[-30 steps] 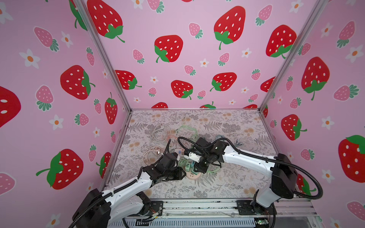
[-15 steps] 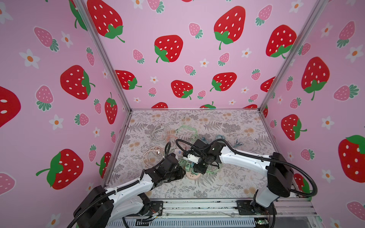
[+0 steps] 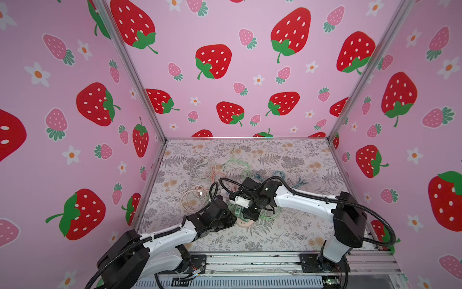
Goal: Insert the plug
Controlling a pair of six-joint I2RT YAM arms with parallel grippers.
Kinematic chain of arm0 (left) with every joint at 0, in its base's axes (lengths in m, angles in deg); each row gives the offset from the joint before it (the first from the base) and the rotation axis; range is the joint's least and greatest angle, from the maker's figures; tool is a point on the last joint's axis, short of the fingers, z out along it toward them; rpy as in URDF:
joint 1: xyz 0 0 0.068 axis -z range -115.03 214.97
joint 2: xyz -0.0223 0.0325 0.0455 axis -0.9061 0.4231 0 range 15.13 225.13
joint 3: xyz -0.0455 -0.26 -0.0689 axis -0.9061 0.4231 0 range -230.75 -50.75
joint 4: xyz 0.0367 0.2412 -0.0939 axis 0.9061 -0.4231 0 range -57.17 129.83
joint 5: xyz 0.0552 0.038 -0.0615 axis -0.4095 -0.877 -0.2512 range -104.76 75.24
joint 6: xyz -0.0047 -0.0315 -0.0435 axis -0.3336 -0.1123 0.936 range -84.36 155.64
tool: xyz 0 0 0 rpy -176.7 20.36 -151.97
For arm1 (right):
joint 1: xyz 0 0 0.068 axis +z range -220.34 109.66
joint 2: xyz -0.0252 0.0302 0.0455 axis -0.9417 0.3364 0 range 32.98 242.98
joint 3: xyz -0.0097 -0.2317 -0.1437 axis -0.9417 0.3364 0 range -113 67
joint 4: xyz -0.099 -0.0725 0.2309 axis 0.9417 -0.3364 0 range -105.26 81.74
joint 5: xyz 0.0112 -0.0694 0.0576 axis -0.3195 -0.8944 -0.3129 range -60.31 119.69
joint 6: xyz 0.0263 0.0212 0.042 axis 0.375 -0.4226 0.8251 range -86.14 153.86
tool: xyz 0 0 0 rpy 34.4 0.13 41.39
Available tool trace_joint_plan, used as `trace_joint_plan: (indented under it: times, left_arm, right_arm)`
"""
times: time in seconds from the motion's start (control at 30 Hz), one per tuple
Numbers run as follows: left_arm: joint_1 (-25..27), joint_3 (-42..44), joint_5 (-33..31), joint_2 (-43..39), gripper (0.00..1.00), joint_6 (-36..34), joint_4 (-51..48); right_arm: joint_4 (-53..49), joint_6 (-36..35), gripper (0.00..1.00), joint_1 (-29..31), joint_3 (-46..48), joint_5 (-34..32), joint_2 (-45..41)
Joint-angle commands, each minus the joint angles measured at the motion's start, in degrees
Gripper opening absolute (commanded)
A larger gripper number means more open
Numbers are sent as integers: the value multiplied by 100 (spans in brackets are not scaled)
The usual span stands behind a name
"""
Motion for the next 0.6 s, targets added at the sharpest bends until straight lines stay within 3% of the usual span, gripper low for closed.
trace_joint_plan:
  times: [0.0, 0.57]
  left_arm:
    - [14, 45, -12, 77, 27, 154, 247]
    - [18, 149, 16, 432, 24, 409, 470]
  right_arm:
    - [-67, -143, 11, 48, -132, -79, 68]
    - [-161, -287, 10, 187, -198, -298, 331]
